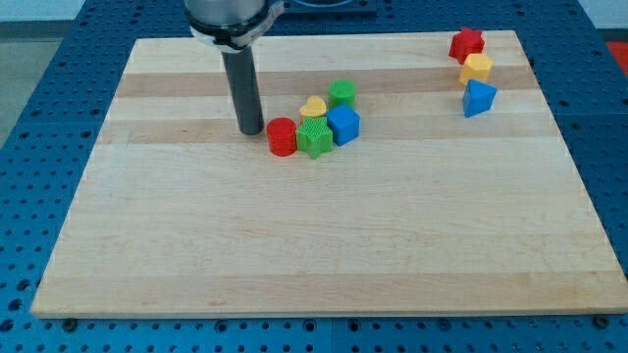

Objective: Move the green circle to the blue cube

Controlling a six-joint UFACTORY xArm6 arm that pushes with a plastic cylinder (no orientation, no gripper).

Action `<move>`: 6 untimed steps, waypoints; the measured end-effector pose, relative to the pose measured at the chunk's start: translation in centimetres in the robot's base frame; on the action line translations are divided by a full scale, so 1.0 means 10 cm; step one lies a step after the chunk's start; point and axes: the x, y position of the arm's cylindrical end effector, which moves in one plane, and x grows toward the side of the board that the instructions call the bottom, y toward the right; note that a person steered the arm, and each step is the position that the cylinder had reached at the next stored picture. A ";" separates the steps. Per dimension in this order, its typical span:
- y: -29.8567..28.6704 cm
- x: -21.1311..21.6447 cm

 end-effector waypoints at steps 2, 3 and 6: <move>0.92 -0.83; 1.05 -0.61; 1.13 -0.71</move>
